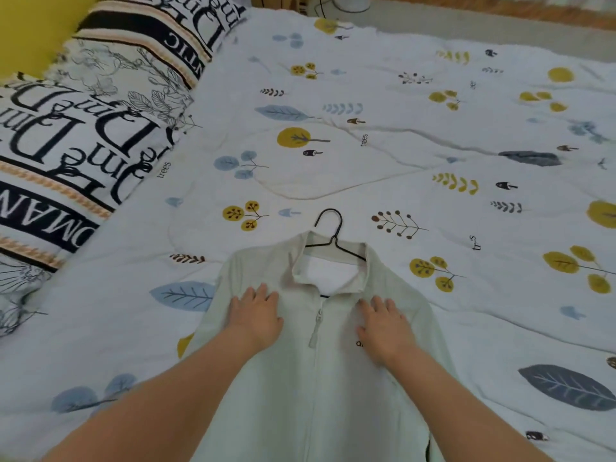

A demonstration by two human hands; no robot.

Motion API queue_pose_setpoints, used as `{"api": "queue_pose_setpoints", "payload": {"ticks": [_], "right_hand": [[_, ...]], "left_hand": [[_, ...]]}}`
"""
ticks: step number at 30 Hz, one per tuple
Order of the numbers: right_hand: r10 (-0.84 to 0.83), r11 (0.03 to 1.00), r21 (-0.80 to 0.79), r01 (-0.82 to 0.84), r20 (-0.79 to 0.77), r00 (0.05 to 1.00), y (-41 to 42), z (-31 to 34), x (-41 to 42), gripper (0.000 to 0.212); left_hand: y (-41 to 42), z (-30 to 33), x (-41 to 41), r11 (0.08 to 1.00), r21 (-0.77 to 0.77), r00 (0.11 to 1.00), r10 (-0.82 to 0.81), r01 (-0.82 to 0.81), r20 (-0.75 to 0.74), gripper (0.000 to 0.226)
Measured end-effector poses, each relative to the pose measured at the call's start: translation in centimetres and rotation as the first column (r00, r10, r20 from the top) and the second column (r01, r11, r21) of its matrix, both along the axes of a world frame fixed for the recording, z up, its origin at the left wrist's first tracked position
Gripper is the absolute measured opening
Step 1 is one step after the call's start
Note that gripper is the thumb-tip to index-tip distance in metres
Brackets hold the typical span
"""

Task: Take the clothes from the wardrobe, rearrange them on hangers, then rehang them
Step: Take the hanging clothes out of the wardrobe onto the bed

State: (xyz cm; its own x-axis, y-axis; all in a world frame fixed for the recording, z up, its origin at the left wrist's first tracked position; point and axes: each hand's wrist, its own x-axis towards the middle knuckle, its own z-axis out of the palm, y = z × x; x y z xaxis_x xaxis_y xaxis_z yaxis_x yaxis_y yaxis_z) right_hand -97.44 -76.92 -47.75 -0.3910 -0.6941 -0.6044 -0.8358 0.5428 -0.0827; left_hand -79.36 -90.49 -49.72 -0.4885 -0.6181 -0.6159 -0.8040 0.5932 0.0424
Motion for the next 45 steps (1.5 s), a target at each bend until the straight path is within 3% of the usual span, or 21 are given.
{"api": "queue_pose_setpoints", "payload": {"ticks": [3, 7, 11, 16, 24, 33, 39, 45], "right_hand": [[0.017, 1.0, -0.005, -0.017, 0.047, 0.999, -0.2, 4.2, 0.5, 0.036], [0.081, 0.997, -0.012, -0.08, 0.116, 0.99, -0.4, 10.0, 2.6, 0.035], [0.176, 0.984, -0.011, -0.176, 0.121, 0.977, -0.2, 15.1, 5.5, 0.038], [0.324, 0.946, -0.014, -0.325, 0.092, 0.941, 0.6, 20.9, 11.1, 0.039], [0.545, 0.838, -0.031, -0.544, 0.043, 0.837, 2.6, 28.1, 22.9, 0.041], [0.785, 0.62, -0.082, -0.781, 0.034, 0.619, 8.4, 32.2, 42.3, 0.038], [0.933, 0.359, -0.084, -0.93, 0.049, 0.356, 12.2, 33.5, 55.5, 0.031], [0.992, 0.066, -0.105, -0.992, 0.118, 0.054, 14.2, 34.1, 67.8, 0.044]], "left_hand": [[1.7, 3.6, 1.2, 0.996, 0.09, 1.0, 0.016, -0.014, -0.017, 0.041], [3.3, 9.2, 4.3, 0.969, 0.209, 0.982, 0.156, -0.132, -0.102, 0.039], [4.6, 15.0, 8.0, 0.948, 0.269, 0.979, 0.196, -0.172, -0.064, 0.042], [6.8, 22.2, 15.1, 0.937, 0.221, 0.938, 0.308, -0.27, -0.16, 0.037], [13.5, 28.8, 30.1, 0.877, 0.131, 0.859, 0.48, -0.463, -0.18, 0.039], [26.3, 33.9, 49.4, 0.753, 0.082, 0.734, 0.655, -0.652, -0.18, 0.041], [36.3, 36.6, 62.0, 0.551, 0.032, 0.541, 0.828, -0.834, -0.146, 0.042], [47.0, 36.5, 70.5, 0.172, 0.056, 0.158, 0.969, -0.984, -0.191, 0.045]]}}
